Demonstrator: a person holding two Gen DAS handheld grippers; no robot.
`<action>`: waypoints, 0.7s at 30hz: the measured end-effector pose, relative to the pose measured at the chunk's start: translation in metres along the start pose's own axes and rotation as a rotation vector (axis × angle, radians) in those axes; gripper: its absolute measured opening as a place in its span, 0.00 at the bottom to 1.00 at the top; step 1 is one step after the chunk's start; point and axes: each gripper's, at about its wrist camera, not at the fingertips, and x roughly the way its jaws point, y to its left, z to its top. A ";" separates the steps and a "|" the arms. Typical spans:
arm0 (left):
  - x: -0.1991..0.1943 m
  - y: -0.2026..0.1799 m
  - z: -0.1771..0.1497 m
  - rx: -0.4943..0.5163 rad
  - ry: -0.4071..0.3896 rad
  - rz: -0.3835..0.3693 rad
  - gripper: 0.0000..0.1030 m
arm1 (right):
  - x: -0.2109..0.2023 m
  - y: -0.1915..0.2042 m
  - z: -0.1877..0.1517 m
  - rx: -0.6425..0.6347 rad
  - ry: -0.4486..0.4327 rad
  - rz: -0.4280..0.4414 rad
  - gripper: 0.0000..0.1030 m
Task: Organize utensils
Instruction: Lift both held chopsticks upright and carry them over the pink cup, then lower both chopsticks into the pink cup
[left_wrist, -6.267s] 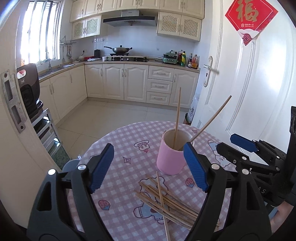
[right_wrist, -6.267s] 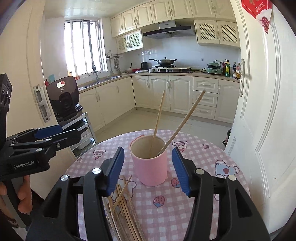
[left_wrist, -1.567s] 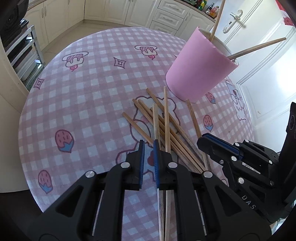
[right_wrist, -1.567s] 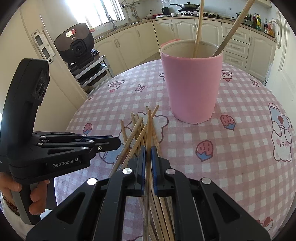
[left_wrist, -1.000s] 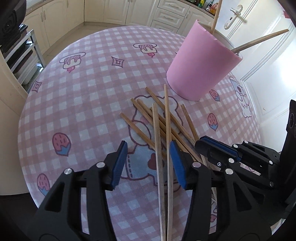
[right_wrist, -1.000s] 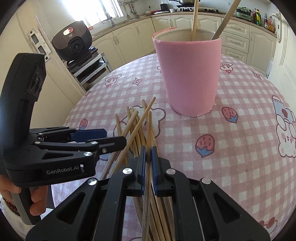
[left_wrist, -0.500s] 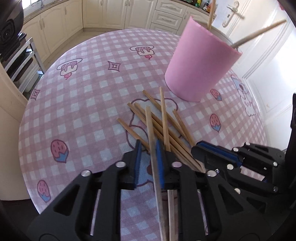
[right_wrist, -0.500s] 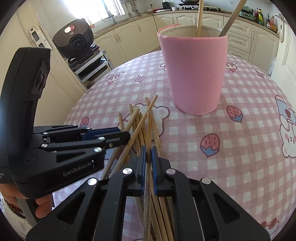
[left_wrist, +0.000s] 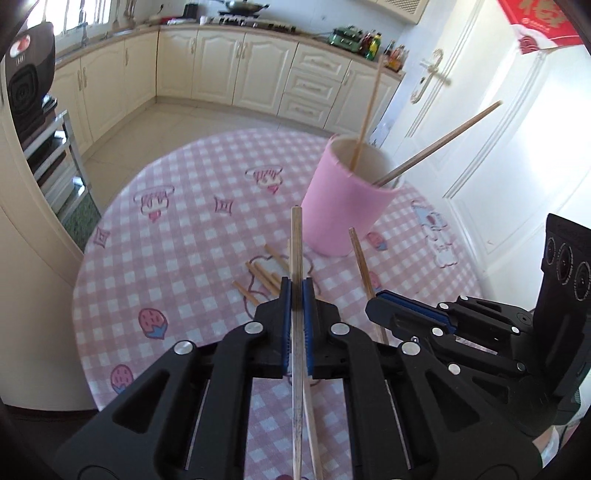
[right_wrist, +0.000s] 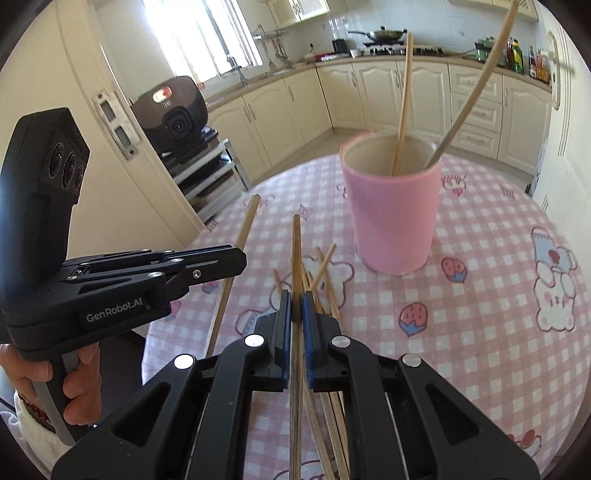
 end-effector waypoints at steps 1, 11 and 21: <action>-0.009 -0.003 0.002 0.010 -0.017 -0.007 0.06 | -0.007 0.003 0.002 -0.005 -0.016 0.002 0.05; -0.075 -0.025 0.016 0.055 -0.165 -0.054 0.06 | -0.068 0.026 0.017 -0.065 -0.187 -0.002 0.05; -0.105 -0.041 0.040 0.081 -0.307 -0.062 0.06 | -0.093 0.030 0.041 -0.100 -0.282 -0.066 0.05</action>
